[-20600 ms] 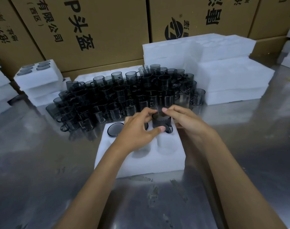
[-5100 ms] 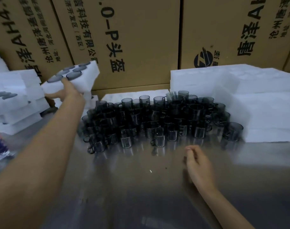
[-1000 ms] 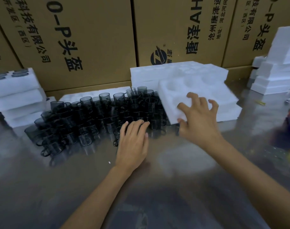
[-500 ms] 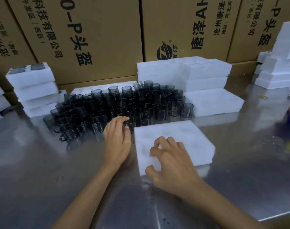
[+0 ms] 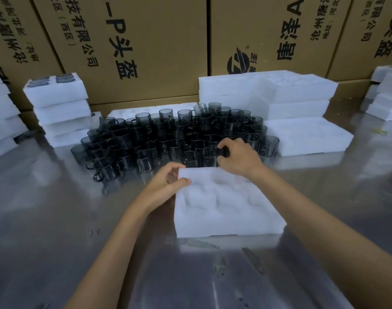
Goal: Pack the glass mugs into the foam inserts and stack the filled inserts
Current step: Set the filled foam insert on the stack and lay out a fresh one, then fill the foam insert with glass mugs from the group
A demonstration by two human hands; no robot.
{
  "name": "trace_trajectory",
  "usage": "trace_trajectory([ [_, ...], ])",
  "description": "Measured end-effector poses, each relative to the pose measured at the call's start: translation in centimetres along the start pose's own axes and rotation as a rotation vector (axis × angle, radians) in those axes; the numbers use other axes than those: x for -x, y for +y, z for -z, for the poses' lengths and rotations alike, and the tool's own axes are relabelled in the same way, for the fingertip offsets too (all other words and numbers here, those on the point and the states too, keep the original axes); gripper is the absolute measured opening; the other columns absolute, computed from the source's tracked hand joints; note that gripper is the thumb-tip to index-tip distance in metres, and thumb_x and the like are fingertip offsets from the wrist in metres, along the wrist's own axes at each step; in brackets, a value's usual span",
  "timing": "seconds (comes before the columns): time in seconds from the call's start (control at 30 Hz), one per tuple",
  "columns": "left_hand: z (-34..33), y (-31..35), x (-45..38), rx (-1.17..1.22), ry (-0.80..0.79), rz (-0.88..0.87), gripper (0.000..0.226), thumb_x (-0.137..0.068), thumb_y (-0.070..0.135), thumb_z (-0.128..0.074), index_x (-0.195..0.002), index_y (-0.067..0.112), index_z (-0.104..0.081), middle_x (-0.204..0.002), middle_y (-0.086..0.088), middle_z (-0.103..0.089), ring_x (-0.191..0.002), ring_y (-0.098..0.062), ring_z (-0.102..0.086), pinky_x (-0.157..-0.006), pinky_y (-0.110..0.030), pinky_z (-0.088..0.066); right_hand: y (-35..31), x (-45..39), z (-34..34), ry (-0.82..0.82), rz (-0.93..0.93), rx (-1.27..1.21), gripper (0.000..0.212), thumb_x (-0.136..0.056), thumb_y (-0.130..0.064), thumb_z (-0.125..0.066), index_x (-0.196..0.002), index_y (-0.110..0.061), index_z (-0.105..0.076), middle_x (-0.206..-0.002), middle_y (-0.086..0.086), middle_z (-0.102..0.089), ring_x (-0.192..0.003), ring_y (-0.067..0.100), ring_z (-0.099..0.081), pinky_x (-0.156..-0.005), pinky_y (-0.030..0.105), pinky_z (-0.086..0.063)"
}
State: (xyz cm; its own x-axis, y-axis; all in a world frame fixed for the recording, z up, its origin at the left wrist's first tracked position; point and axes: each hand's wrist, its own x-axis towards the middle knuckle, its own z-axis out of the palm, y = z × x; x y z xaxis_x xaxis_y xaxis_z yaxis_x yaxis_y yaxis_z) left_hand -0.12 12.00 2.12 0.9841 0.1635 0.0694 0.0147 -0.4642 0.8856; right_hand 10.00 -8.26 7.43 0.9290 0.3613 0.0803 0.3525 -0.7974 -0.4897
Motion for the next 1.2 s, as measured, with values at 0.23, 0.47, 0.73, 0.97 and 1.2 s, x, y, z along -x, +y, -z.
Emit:
trace_trajectory([
  [0.23,0.8,-0.1,-0.1,0.055,0.158,0.075,0.025,-0.070,0.038,-0.062,-0.092,0.029,-0.068,-0.095,-0.006,-0.065,-0.083,-0.013,-0.060,-0.081,-0.037,-0.050,-0.4,-4.8,-2.7,-0.173,-0.093,-0.087,0.003,-0.080,-0.028,-0.076,-0.080,-0.027,-0.073,-0.099,-0.006,-0.072,-0.102,0.020,-0.066,-0.094,0.037,-0.055],
  [0.47,1.7,-1.2,-0.7,-0.107,0.364,0.117,0.003,-0.092,0.026,-0.059,-0.093,0.025,-0.062,-0.089,0.002,-0.060,-0.074,-0.009,-0.053,-0.060,-0.022,-0.036,-0.2,-2.5,-1.1,0.262,0.015,-0.183,0.021,-0.080,-0.015,-0.072,-0.073,-0.031,-0.060,-0.083,-0.012,-0.067,-0.090,0.018,-0.064,-0.075,0.028,-0.047],
  [0.73,1.3,1.2,0.1,-0.107,0.554,-0.125,0.027,-0.093,0.020,-0.064,-0.120,0.024,-0.065,-0.104,0.010,-0.053,-0.086,-0.004,-0.055,-0.077,-0.017,-0.046,-2.6,2.7,-1.6,0.260,0.303,-0.592,0.019,-0.077,-0.014,-0.081,-0.078,-0.023,-0.064,-0.101,-0.019,-0.066,-0.085,0.007,-0.066,-0.080,0.031,-0.054],
  [0.97,1.5,4.3,1.5,0.146,0.322,-0.285,0.016,-0.091,0.007,-0.070,-0.101,0.018,-0.072,-0.102,-0.002,-0.072,-0.090,-0.014,-0.070,-0.080,-0.025,-0.053,-3.1,4.5,-4.1,0.359,0.407,-0.576,0.031,-0.080,-0.004,-0.072,-0.093,-0.027,-0.057,-0.109,-0.022,-0.063,-0.105,0.001,-0.060,-0.087,0.028,-0.051],
  [1.2,3.0,4.1,2.0,0.154,0.119,-0.299,0.016,-0.079,0.018,-0.071,-0.091,0.008,-0.077,-0.102,-0.009,-0.072,-0.095,-0.010,-0.068,-0.085,-0.019,-0.052,-3.2,4.6,-4.4,0.269,0.398,-0.731,0.087,-0.080,-0.002,-0.072,-0.142,-0.047,-0.029,-0.134,-0.018,-0.057,-0.125,0.001,-0.054,-0.097,0.024,-0.048],
])
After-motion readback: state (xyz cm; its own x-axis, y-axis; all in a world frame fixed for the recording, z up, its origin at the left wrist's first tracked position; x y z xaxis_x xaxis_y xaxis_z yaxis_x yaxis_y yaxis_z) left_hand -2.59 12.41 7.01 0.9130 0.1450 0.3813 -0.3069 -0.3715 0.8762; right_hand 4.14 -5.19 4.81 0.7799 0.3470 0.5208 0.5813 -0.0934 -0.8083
